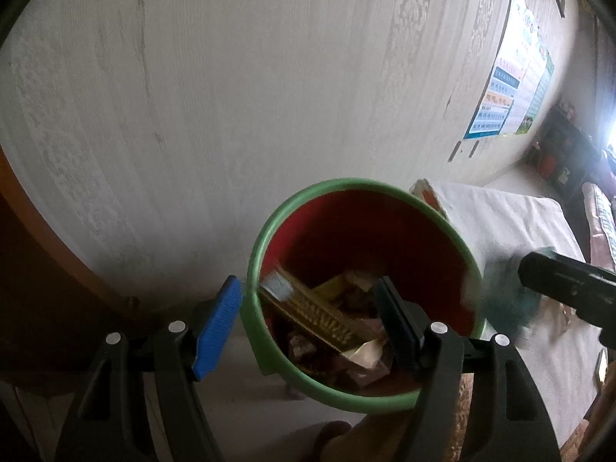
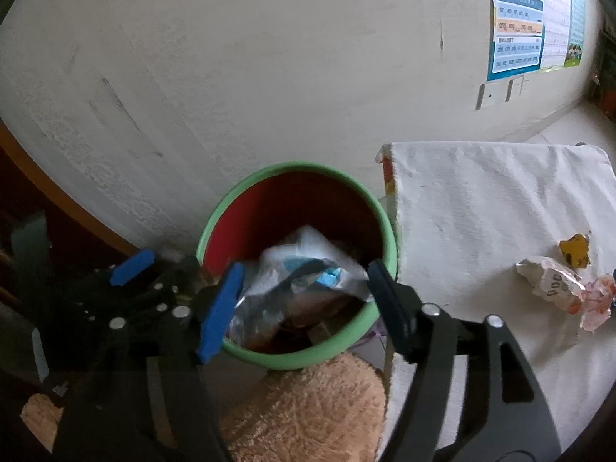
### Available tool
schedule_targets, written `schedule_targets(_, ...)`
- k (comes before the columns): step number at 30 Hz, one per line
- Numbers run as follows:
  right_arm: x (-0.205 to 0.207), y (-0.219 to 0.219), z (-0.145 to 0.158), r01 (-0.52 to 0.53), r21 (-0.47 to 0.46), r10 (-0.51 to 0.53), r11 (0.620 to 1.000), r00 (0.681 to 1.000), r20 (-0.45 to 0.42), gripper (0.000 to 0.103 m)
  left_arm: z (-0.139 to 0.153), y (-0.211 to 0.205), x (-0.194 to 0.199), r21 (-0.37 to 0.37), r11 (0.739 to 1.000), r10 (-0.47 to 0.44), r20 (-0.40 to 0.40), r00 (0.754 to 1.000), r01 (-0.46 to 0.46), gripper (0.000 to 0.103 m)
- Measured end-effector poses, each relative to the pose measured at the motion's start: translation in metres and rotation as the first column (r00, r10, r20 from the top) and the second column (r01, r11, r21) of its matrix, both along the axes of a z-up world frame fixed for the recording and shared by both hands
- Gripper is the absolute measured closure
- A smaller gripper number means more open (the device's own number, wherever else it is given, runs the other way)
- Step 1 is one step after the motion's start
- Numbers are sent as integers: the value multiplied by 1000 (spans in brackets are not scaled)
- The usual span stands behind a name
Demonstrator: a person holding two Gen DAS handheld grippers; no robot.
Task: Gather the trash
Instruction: 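Open both grippers to drop the box and wrapper into the bin, then grasp the silver-and-blue wrapper with the right gripper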
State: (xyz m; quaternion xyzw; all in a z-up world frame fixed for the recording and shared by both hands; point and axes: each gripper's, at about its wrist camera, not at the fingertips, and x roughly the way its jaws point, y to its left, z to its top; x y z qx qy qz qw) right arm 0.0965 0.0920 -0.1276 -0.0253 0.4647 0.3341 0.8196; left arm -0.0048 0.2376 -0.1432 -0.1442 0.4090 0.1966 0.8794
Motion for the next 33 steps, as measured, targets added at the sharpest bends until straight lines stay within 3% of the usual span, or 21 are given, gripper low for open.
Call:
schedule_targets(1, 0, 0, -1, 0, 3, 0, 1000, 1000, -5, 32, -2, 1, -1, -5, 1000, 3, -3, 1000, -3, 25)
schedule_targets(4, 0, -5, -1, 11, 28, -11, 1000, 1000, -10, 23, -4, -1, -3, -2, 1000, 3, -1, 1000, -3, 24)
schedule_targets(10, 8, -32, -4, 69, 69, -67, 995, 997, -37, 22, 1, -9, -2, 25, 1000, -14, -5, 1000, 15, 23)
schedule_targets(15, 23, -106, -9, 242, 59, -241, 969, 970, -17, 22, 5, -19, 0, 44, 998, -38, -5, 999, 38, 23)
schedule_targets(19, 44, -206, -19, 488, 30, -488, 872, 873, -26, 22, 9, -29, 4, 53, 997, -58, -9, 998, 58, 23)
schedule_targets(23, 65, -307, -32, 704, -20, -704, 710, 710, -20, 19, 10, -43, 8, 54, 995, -78, -15, 997, 79, 23)
schedule_targets(26, 86, -369, -54, 805, -30, -802, 593, 587, -109, 19, 12, -58, 14, 43, 994, -104, -22, 994, 105, 23)
schedule_targets(29, 107, -400, -71, 848, -32, -839, 528, 516, -169, 19, 18, -76, 17, 64, 987, -145, -30, 989, 147, 23)
schedule_targets(33, 129, -412, -97, 880, -35, -852, 474, 448, -273, 19, 26, -96, 14, 75, 980, -180, -27, 983, 182, 23)
